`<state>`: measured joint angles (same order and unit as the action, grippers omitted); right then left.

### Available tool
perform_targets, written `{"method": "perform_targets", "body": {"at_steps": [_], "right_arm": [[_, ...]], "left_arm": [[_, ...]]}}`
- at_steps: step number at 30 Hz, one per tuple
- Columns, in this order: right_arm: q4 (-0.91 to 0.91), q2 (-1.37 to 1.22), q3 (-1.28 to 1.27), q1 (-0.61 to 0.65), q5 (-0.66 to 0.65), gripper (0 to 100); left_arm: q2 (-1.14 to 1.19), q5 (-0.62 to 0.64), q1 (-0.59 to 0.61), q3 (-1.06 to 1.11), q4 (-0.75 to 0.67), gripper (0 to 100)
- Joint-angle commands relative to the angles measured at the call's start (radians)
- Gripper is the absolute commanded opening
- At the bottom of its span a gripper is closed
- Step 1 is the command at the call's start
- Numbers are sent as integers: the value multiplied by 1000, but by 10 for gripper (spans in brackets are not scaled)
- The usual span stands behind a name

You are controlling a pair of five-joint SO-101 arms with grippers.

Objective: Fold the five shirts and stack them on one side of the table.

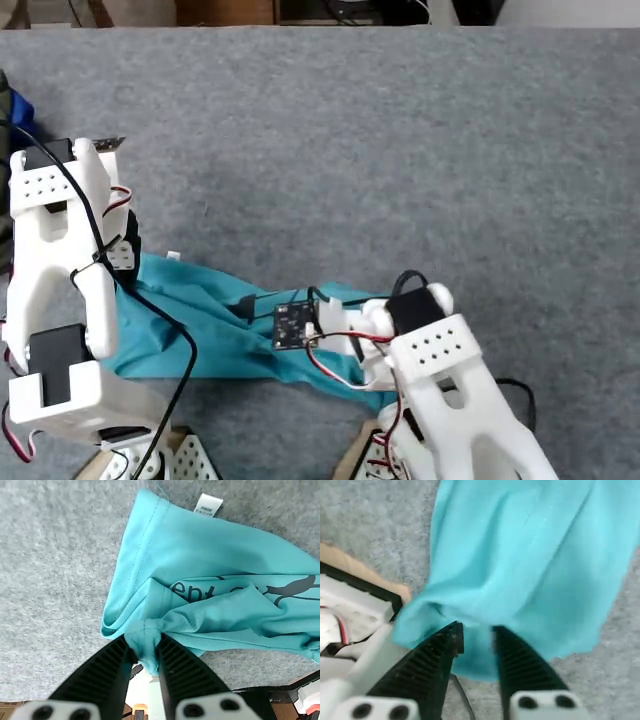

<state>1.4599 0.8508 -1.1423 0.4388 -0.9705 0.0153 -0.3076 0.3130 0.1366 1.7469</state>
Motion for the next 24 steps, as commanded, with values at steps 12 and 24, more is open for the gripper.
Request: {"method": "perform_targets", "body": {"at_steps": [12,24], "right_arm": [[-163,13,-54,110,61,163],[-210,15,-33,93,175,5]], "left_arm": [[-36,-2,6,-37,11,19],[-36,-2,6,-37,11,19]]}}
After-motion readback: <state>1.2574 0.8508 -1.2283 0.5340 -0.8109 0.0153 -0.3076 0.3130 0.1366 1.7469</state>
